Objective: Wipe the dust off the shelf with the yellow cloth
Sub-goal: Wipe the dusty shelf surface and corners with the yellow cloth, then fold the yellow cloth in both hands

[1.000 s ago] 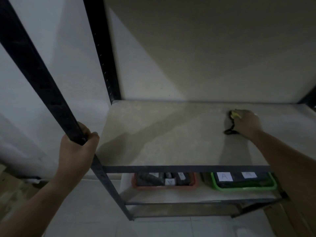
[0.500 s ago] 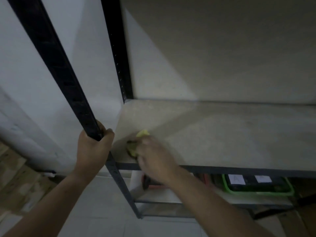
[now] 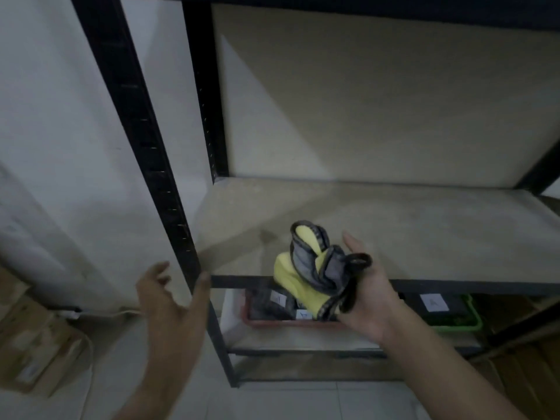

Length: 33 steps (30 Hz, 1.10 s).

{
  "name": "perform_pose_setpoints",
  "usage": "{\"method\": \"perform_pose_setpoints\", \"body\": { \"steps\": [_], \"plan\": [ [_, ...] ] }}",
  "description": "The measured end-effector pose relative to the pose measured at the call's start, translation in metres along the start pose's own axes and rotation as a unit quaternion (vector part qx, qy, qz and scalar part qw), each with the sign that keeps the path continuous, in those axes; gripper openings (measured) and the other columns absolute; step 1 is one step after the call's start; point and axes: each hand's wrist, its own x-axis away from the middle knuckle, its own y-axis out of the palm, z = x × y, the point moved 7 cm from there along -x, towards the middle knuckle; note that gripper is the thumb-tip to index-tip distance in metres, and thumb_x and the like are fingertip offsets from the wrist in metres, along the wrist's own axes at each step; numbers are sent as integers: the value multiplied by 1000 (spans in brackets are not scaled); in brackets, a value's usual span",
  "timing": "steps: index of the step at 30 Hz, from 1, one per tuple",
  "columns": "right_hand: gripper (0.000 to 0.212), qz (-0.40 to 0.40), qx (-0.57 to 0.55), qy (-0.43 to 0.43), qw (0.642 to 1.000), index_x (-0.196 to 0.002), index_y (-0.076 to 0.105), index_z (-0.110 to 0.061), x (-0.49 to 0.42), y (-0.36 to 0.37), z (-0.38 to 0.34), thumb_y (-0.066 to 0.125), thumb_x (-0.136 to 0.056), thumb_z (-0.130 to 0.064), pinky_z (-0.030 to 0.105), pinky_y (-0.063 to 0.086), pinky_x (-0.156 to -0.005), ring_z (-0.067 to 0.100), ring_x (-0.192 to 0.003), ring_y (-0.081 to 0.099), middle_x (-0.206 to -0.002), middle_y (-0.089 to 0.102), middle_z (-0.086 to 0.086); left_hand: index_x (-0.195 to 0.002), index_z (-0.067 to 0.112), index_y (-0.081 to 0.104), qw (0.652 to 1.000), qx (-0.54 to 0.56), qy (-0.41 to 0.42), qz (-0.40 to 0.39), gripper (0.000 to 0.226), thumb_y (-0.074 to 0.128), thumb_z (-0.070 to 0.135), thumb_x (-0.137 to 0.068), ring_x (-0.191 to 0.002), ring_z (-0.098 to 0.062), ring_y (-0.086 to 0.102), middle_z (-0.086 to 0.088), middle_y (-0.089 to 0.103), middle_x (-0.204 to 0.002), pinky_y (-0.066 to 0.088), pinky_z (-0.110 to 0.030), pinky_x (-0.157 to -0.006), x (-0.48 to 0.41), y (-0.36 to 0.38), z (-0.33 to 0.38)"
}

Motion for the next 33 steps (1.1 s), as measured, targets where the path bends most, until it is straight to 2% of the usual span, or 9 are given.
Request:
{"method": "perform_pose_setpoints", "body": {
  "steps": [3, 7, 11, 14, 20, 23, 27, 30, 33],
  "plan": [
    [87, -64, -2, 49, 997, -142, 46, -6, 35, 5, 38, 64, -80, -64, 51, 23, -120, 37, -141, 37, -150, 41, 22, -119, 29, 59, 971, 50, -165, -166, 21, 70, 27, -100, -120, -30, 61, -3, 64, -125, 48, -19, -87, 67, 37, -29],
    [84, -6, 132, 42, 990, -141, 48, -8, 69, -11, 74, 87, -70, -31, 51, 47, -102, 39, -123, 57, -137, 56, 22, -120, 28, 71, 826, 224, -374, -357, 69, 72, 66, -62, -112, -24, 73, -1, 77, -124, 52, -41, -101, 143, 77, -21],
    [69, 108, 253, 33, 961, -123, 60, -19, 98, -36, 75, 85, -64, -46, 44, 55, -90, 29, -108, 68, -121, 69, 11, -112, 49, 76, 871, 175, -285, -359, 54, 73, 73, -64, -102, -7, 77, 16, 80, -111, 59, -31, -93, 166, 72, -16],
    [59, 177, 490, -31, 853, -100, 62, -28, 121, -49, 51, 82, -55, -61, 39, 54, -91, 14, -105, 67, -109, 71, -6, -89, 58, 73, 917, 82, -181, -346, 44, 57, 92, -67, -84, 7, 72, 24, 78, -91, 53, -10, -69, 169, 66, -7],
    [12, 216, 601, -80, 766, -82, 63, -24, 165, -96, 29, 67, -72, -29, 27, 46, -70, 9, -77, 64, -79, 67, -10, -113, 53, 61, 887, 2, -216, -408, 82, 29, 109, -62, -116, -6, 64, 22, 68, -120, 45, -35, -109, 207, 95, -1],
    [19, 279, 442, -124, 843, -84, 61, -10, 197, -146, 9, 63, -81, -28, 33, 47, -74, 17, -80, 62, -81, 62, 2, -127, 35, 64, 880, 47, -283, -379, 81, 45, 89, -70, -117, -19, 70, 4, 75, -121, 49, -47, -114, 231, 122, 0],
    [66, 229, 159, -26, 960, -129, 61, -21, 237, -207, 7, 66, -78, -63, 49, 47, -103, 26, -120, 61, -129, 64, 6, -132, 18, 70, 840, 73, -359, -400, 68, 47, 70, -94, -114, -23, 75, -4, 79, -122, 54, -43, -107, 280, 179, 1],
    [67, 158, 217, 89, 959, -123, 64, -33, 279, -239, 16, 80, -64, -61, 49, 55, -93, 30, -118, 62, -130, 64, 8, -125, 16, 73, 820, 72, -376, -426, 58, 53, 62, -95, -105, -21, 78, -4, 81, -115, 58, -38, -92, 322, 224, 4],
    [40, 272, 218, 14, 937, -116, 63, -18, 320, -303, -8, 72, -79, -28, 51, 58, -83, 37, -96, 66, -113, 67, 20, -128, 19, 70, 808, 56, -377, -449, 51, 64, 53, -91, -104, -18, 78, -1, 81, -115, 61, -36, -86, 363, 265, 0]
  ]
}}
